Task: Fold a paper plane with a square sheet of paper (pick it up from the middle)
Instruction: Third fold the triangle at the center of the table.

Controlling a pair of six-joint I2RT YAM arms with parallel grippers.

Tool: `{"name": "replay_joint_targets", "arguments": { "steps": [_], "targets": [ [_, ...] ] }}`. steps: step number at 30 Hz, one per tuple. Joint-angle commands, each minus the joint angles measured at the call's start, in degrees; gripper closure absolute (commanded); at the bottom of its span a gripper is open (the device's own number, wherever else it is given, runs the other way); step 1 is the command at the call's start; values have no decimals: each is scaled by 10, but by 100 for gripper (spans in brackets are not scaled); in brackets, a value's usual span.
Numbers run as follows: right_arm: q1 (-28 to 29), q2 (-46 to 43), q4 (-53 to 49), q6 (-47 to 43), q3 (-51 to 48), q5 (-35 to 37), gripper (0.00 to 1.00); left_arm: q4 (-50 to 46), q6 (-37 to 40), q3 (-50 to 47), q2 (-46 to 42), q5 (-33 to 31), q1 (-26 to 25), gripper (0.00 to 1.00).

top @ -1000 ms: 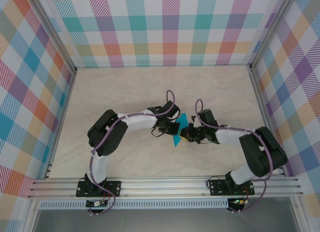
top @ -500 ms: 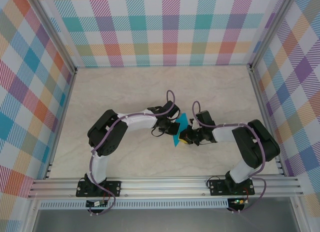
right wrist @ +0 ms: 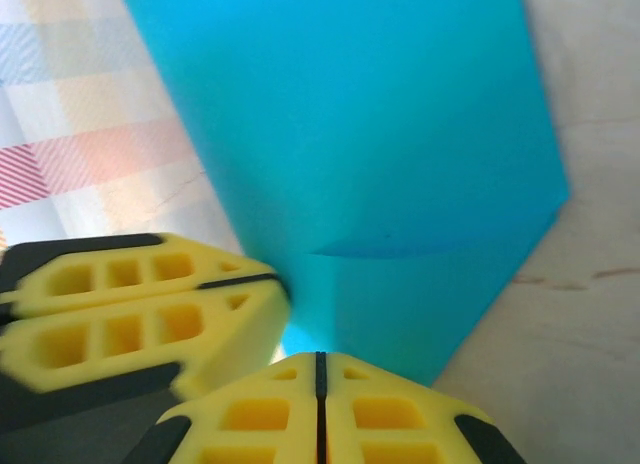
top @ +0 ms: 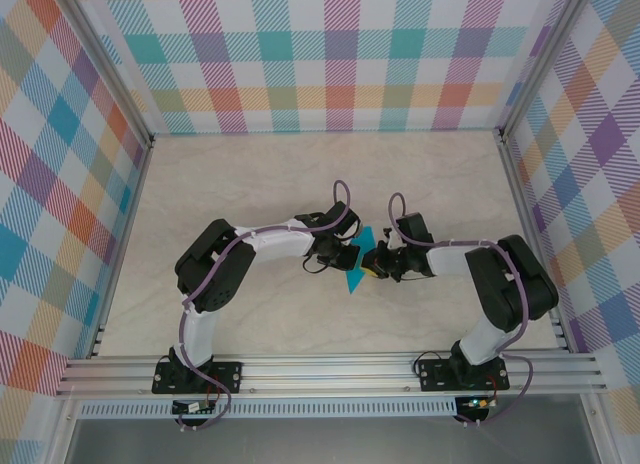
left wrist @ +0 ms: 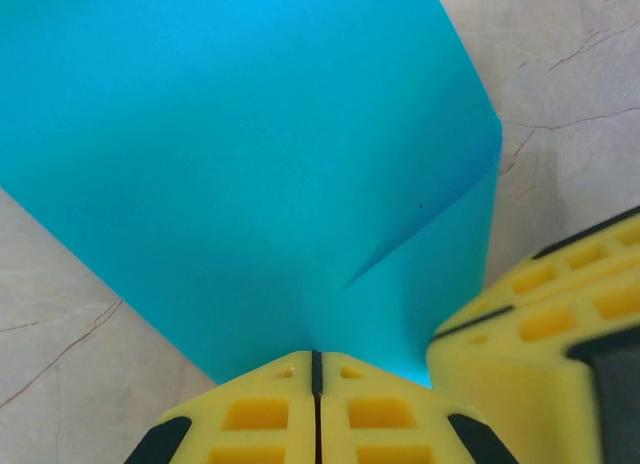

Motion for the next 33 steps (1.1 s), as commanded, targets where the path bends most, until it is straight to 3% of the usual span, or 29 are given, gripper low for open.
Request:
{"name": "replay_joint_targets", "arguments": {
  "steps": [1, 13, 26, 33],
  "targets": [
    [-5, 19, -27, -20, 7, 23, 92, -25, 10, 7, 9, 0, 6, 94],
    [-30, -33, -35, -35, 31, -26, 91, -30, 12, 11, 7, -4, 7, 93],
    [-47, 35, -55, -66, 59, -7, 91, -33, 16, 21, 10, -1, 7, 92],
    [-47, 49, -62, -65, 61, 0, 91, -34, 17, 33, 5, 2, 6, 87]
  ]
}}
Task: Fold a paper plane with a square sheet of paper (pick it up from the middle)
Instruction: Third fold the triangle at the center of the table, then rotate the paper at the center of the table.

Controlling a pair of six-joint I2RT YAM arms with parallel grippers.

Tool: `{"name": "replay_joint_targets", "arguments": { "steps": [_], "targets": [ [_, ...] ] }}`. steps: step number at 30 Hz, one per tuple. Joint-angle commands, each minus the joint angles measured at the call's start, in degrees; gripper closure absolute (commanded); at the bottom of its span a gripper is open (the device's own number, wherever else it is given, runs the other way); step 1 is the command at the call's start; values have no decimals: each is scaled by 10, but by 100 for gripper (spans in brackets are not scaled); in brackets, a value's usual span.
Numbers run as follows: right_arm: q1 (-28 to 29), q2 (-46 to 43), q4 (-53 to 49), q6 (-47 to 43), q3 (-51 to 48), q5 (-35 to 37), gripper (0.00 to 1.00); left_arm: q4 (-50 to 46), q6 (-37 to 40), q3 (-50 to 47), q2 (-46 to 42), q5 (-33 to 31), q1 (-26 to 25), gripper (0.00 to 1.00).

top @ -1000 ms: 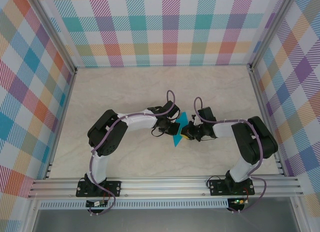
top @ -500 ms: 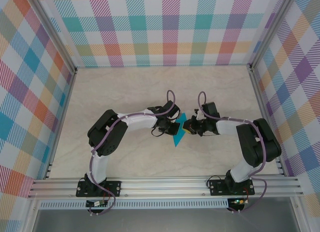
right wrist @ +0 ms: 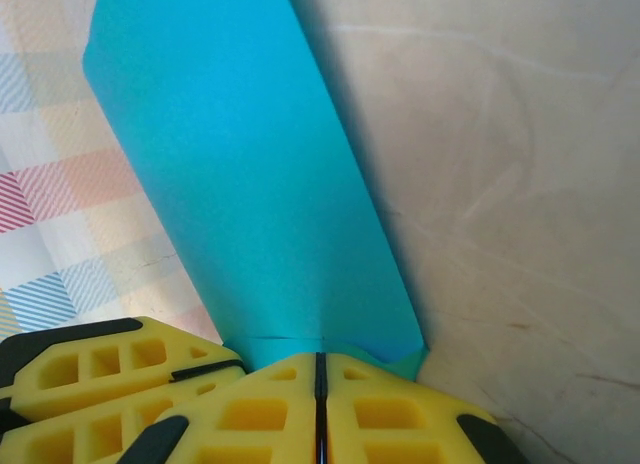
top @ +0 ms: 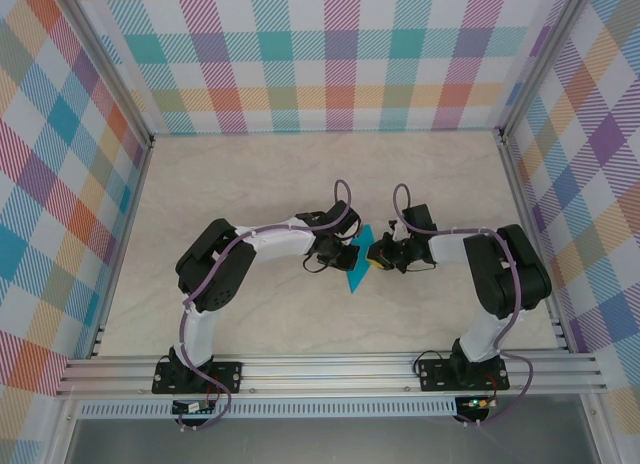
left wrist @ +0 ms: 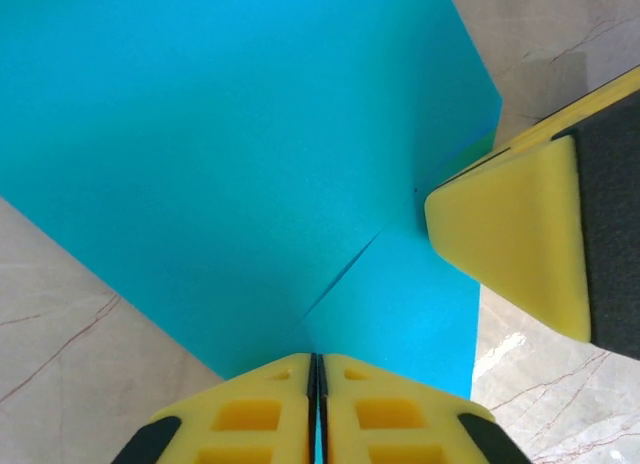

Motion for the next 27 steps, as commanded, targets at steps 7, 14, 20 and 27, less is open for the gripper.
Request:
{"name": "replay_joint_targets", "arguments": {
  "steps": [7, 14, 20, 27],
  "targets": [
    [-6, -40, -36, -16, 24, -4, 90, -29, 10, 37, -24, -24, 8, 75],
    [-11, -14, -39, -25, 33, 4, 90, -25, -11, 6, -72, -62, 8, 73],
    [-11, 19, -40, -30, 35, 26, 90, -14, -30, -34, -125, -76, 8, 73],
    [-9, 30, -29, 3, 22, 16, 90, 7, -59, -98, -198, -56, 8, 73]
  ]
}}
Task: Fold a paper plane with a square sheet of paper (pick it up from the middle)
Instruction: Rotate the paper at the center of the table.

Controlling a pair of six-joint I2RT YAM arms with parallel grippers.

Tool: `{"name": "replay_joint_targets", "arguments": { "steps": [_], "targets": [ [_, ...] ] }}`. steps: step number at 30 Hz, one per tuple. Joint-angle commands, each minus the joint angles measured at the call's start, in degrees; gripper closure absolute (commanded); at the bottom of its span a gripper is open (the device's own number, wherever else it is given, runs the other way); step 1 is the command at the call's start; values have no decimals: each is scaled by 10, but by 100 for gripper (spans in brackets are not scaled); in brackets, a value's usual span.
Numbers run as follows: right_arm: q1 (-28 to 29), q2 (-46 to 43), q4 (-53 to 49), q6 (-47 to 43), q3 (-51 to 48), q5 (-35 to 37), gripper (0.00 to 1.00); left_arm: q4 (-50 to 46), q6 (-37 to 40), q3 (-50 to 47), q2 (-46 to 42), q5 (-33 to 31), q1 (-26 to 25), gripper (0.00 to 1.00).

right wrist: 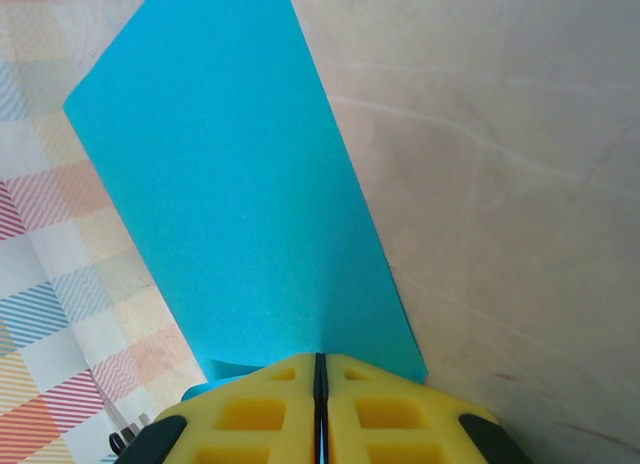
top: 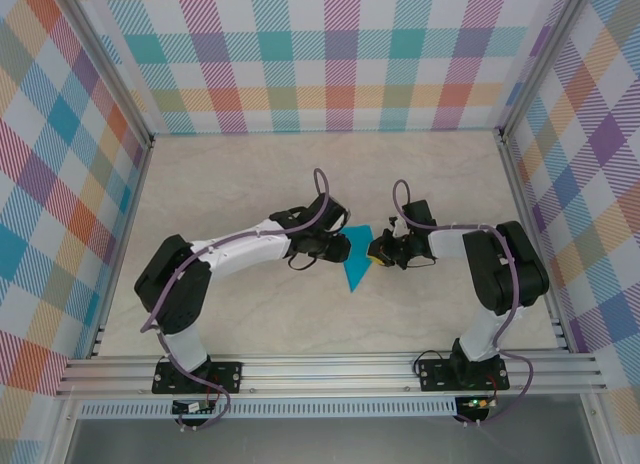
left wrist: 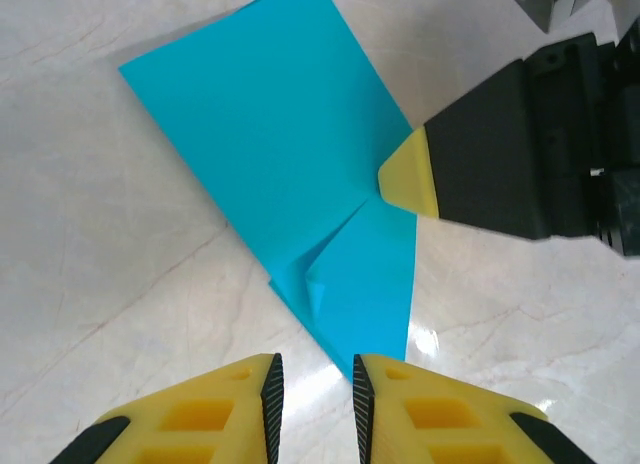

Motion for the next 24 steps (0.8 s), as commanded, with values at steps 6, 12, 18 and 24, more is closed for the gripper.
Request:
{"name": "replay_joint_targets", "arguments": {
  "steps": [6, 12, 18, 24],
  "targets": [
    [40, -27, 41, 117, -62, 22, 89, 43, -57, -82, -83, 36, 8, 73],
    [107, -89, 54, 203, -97, 71, 89, 68, -80, -111, -93, 108, 7, 73],
    [104, -175, -20, 150, -81, 115, 86, 98, -85, -110, -53, 129, 7, 76],
    [58, -221, -73, 106, -94, 108, 80, 108, -84, -91, 6, 136, 7, 81]
  ]
}}
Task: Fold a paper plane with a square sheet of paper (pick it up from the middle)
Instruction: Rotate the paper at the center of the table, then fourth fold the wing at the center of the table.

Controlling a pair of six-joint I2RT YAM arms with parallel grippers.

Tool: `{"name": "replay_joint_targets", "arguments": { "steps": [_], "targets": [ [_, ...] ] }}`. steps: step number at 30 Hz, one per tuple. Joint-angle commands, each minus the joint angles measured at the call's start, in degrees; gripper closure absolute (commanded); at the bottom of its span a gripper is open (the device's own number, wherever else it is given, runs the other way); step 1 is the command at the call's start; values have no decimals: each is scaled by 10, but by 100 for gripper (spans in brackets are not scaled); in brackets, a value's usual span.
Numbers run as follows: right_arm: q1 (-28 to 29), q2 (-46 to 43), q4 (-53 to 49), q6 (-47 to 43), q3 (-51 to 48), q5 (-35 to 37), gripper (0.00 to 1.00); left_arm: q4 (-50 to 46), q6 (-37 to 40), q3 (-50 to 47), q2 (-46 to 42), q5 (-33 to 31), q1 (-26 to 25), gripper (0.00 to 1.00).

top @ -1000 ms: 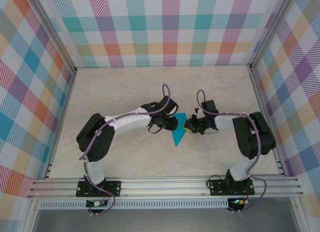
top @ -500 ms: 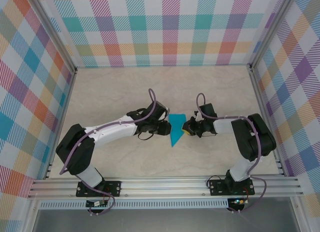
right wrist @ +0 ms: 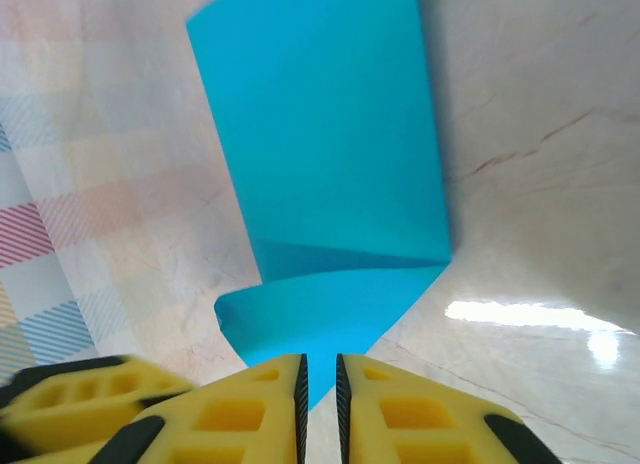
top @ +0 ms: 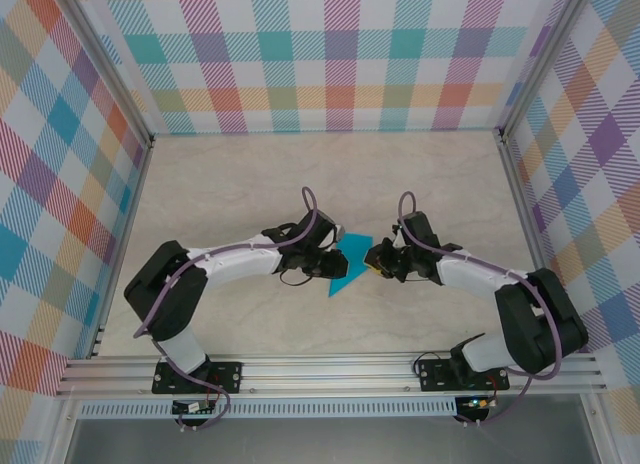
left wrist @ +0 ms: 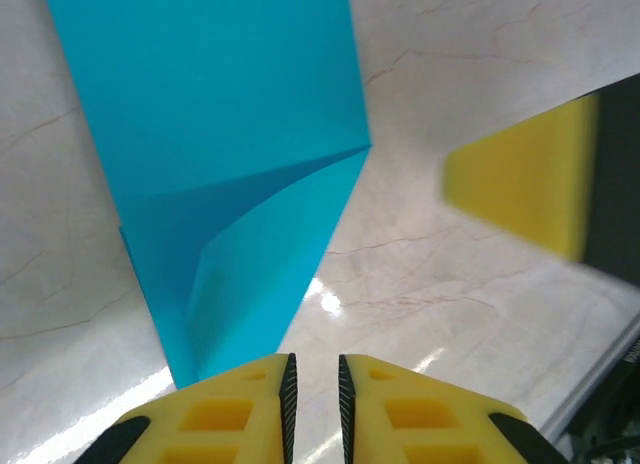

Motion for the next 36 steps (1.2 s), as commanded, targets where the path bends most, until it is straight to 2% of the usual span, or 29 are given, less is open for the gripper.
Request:
{"name": "replay_joint_targets", "arguments": {
  "steps": [1, 10, 18, 36],
  "targets": [
    [-23, -12, -29, -32, -12, -10, 78, 12, -4, 19, 32, 18, 7, 81],
    [-23, 21, 8, -60, -9, -78, 67, -7, 18, 36, 77, -31, 7, 85],
    [-20, 68, 35, -56, -1, -98, 60, 0, 20, 20, 85, -47, 7, 88],
    [-14, 125, 73, -47, 16, -107, 60, 25, 22, 10, 65, -58, 19, 88]
  ]
}}
